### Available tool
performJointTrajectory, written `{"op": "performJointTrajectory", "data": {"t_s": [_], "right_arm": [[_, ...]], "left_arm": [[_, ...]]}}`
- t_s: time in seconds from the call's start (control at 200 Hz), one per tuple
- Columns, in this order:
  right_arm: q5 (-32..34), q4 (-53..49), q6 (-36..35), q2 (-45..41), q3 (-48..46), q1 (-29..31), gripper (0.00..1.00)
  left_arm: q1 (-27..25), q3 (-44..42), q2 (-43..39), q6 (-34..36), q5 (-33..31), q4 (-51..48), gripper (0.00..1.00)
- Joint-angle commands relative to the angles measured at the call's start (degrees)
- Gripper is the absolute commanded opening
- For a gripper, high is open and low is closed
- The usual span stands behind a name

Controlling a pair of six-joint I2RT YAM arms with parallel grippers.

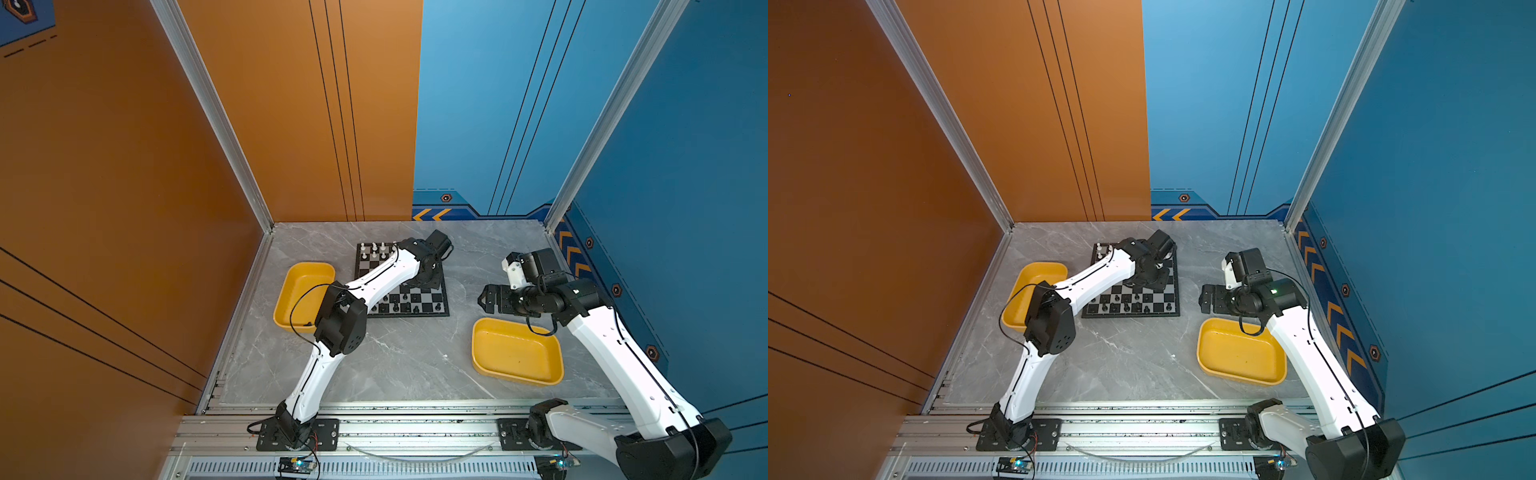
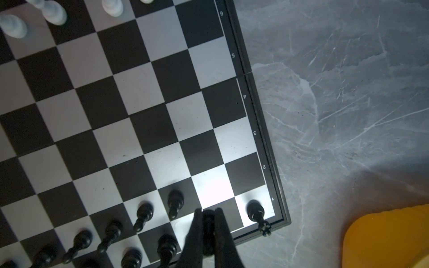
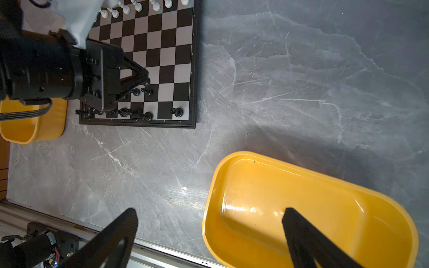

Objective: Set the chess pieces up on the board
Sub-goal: 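Lower the black pawn onto the last empty second-row square at the board edge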

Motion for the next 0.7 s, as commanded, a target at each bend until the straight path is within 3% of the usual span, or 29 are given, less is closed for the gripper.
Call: {"op": "performJointTrajectory", "data": {"t_s": [0.0, 0.696], "right_arm": [[-1.72, 0.02, 0.06, -1.43, -0.92, -1.23, 1.0], [-3.17, -0.83, -0.09, -2.55, -2.16, -3.8, 1.0]], "left_arm": [[-0.41, 2.38, 2.22, -0.95, -1.67, -1.41, 0.09], [-1.23, 1.32, 5.49, -1.56, 0.52, -1.42, 0.09]]}}
